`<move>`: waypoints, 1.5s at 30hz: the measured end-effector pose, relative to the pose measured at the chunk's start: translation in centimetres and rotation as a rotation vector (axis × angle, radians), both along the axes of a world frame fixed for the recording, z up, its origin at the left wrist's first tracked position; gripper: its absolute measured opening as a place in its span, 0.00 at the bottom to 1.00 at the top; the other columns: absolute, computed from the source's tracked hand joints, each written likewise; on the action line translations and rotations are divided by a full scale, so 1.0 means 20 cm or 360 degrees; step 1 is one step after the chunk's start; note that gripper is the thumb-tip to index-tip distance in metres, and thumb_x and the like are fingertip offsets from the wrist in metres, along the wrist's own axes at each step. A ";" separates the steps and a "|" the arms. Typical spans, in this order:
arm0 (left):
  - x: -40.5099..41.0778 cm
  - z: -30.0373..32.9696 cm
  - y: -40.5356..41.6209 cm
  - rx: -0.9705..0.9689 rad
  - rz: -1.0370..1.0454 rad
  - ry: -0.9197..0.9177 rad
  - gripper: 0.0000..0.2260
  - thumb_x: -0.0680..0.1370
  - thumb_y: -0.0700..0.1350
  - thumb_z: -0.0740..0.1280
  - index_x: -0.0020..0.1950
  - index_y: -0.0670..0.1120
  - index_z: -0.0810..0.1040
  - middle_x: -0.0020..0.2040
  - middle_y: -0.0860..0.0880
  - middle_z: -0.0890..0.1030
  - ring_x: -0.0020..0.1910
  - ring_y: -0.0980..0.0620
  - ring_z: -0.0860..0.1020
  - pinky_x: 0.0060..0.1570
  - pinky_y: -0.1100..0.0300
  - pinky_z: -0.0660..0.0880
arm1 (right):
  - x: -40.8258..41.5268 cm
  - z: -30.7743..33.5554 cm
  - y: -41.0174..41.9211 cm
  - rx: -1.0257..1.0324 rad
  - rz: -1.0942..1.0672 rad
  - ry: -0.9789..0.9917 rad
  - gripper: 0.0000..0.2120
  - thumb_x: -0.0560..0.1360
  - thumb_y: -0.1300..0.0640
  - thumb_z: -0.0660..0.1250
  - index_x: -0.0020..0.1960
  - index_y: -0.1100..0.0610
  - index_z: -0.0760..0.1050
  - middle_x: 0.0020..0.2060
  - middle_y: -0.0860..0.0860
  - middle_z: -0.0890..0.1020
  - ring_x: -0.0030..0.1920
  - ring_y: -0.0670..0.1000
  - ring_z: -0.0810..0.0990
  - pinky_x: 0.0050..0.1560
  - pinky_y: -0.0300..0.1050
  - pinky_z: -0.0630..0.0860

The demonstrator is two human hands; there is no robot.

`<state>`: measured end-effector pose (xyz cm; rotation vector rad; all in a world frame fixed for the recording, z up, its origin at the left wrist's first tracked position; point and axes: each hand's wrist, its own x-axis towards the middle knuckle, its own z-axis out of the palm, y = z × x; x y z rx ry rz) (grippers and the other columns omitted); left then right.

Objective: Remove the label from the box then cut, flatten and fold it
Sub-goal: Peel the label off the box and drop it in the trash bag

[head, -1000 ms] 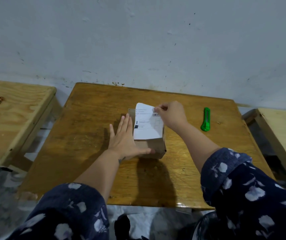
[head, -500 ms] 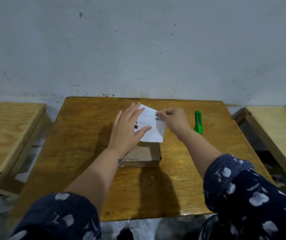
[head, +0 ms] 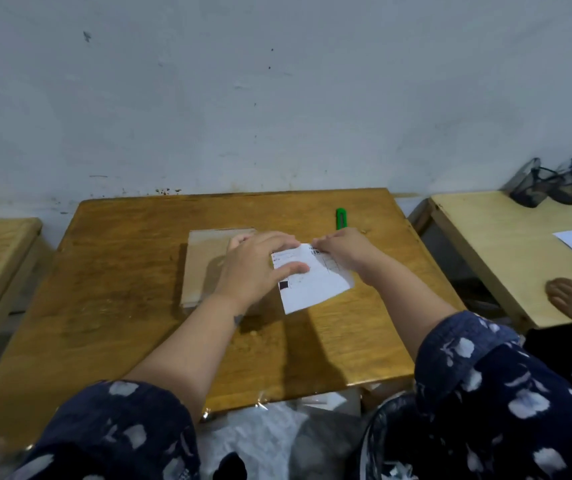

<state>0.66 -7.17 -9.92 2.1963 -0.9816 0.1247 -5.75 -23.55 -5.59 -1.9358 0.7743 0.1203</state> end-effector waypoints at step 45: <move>-1.48 -0.51 -0.71 0.0384 0.0070 0.1053 0.09 0.76 0.50 0.69 0.35 0.55 0.77 0.32 0.60 0.75 0.42 0.55 0.72 0.48 0.55 0.67 | -1.57 -0.65 -0.51 -0.0840 0.0540 -0.0146 0.04 0.73 0.60 0.65 0.40 0.58 0.76 0.37 0.52 0.80 0.41 0.52 0.75 0.38 0.43 0.66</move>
